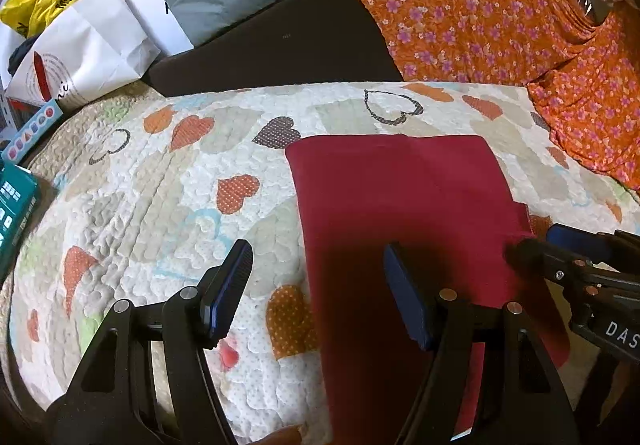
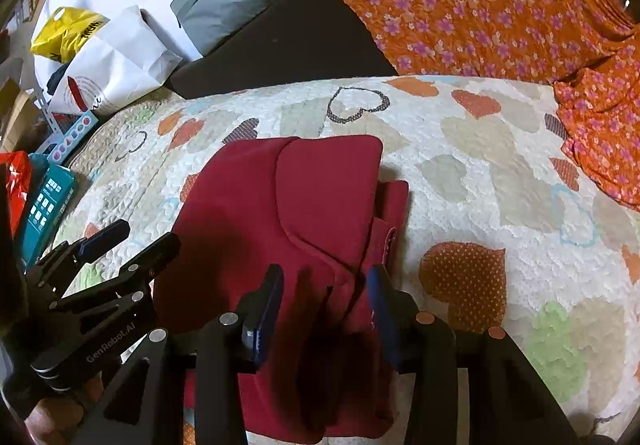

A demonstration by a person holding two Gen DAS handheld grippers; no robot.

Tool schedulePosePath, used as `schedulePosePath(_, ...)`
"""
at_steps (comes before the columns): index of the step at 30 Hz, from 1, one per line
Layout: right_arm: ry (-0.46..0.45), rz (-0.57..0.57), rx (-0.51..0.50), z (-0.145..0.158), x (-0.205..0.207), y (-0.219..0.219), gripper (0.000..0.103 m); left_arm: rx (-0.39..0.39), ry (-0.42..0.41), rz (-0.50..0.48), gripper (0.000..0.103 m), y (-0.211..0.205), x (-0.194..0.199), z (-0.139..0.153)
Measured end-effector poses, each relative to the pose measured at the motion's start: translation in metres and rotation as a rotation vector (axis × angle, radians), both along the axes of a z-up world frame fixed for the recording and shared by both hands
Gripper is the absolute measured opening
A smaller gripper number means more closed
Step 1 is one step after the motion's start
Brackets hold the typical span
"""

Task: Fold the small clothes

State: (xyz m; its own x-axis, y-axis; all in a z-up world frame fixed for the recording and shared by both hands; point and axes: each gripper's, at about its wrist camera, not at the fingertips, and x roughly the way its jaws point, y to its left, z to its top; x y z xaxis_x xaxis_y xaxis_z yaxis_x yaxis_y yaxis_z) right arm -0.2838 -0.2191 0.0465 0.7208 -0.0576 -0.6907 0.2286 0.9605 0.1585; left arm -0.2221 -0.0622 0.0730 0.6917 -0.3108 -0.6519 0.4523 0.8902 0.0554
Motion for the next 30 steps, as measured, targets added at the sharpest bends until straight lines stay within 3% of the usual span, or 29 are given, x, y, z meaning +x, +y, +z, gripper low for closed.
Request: schedulePosePath(30, 0.01, 0.007, -0.011, -0.0024, 0.0062, 0.004, 0.043, -0.036, 0.019, -0.016, 0.068, -0.0002, 0.0052, -0.0004)
